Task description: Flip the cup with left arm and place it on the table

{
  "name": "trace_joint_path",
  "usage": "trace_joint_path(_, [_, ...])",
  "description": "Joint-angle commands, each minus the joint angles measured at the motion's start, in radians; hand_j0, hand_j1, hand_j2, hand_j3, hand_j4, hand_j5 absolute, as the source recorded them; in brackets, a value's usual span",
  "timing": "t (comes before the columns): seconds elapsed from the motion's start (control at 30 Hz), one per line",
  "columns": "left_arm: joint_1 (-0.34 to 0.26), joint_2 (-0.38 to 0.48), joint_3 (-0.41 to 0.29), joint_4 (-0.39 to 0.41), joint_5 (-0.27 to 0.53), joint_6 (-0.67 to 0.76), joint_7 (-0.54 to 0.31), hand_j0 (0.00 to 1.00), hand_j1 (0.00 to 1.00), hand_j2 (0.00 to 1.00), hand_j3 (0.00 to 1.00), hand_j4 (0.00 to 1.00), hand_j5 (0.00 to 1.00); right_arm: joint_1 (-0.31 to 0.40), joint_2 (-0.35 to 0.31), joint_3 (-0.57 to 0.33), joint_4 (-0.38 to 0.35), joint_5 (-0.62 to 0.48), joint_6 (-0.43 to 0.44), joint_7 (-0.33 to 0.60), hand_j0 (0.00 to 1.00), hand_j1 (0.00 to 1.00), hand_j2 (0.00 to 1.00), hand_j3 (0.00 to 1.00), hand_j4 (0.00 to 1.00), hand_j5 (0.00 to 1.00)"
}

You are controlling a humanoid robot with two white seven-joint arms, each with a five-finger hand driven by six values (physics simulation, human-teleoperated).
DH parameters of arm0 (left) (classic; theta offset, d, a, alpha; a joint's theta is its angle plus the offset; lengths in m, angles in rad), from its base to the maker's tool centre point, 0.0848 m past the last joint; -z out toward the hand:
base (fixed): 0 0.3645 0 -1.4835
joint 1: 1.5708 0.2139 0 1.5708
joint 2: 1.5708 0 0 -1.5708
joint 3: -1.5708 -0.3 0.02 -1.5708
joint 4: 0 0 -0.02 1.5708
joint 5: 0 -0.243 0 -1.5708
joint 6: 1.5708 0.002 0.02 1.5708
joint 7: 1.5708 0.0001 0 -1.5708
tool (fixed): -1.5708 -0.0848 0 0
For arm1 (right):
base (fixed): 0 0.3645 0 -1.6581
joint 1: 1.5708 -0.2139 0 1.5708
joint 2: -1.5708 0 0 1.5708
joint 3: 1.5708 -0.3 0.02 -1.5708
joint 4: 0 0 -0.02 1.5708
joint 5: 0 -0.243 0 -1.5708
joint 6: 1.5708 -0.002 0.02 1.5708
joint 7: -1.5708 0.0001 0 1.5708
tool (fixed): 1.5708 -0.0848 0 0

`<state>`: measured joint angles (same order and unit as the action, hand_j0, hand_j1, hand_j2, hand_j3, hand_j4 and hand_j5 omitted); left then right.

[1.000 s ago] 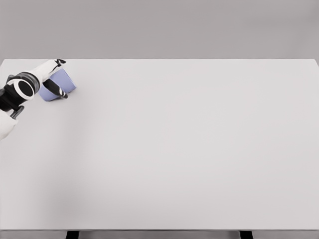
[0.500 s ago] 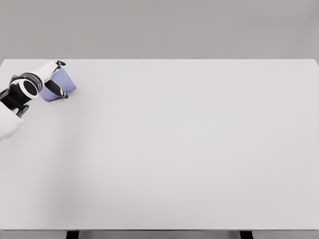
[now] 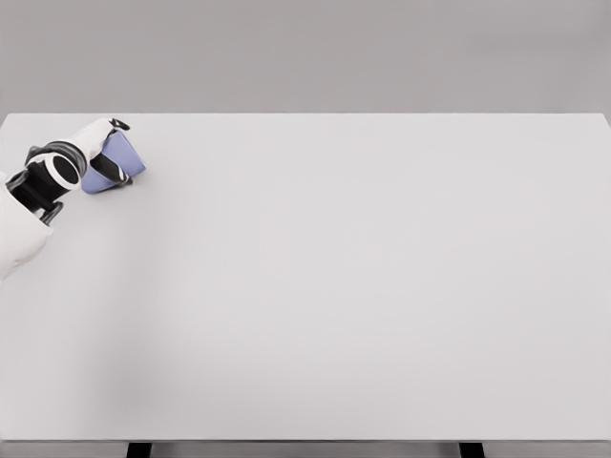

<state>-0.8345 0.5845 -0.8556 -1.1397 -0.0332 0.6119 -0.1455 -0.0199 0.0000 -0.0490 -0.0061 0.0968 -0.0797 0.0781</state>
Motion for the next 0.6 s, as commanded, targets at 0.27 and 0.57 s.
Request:
trace_joint_path(0.27, [0.002, -0.005, 0.01, 0.002, 0.047, -0.001, 0.006, 0.51, 0.51, 0.51, 0.51, 0.51, 0.51, 0.0, 0.0, 0.0, 0.0, 0.0, 0.0, 0.0, 1.0, 1.0, 1.0, 1.0, 1.0, 1.0])
trace_joint_path(0.57, [-0.015, 0.138, 0.01, -0.006, 0.328, -0.339, -0.109, 0.51, 0.51, 0.51, 0.51, 0.51, 0.51, 0.0, 0.0, 0.0, 0.0, 0.0, 0.0, 0.0, 1.0, 1.0, 1.0, 1.0, 1.0, 1.0])
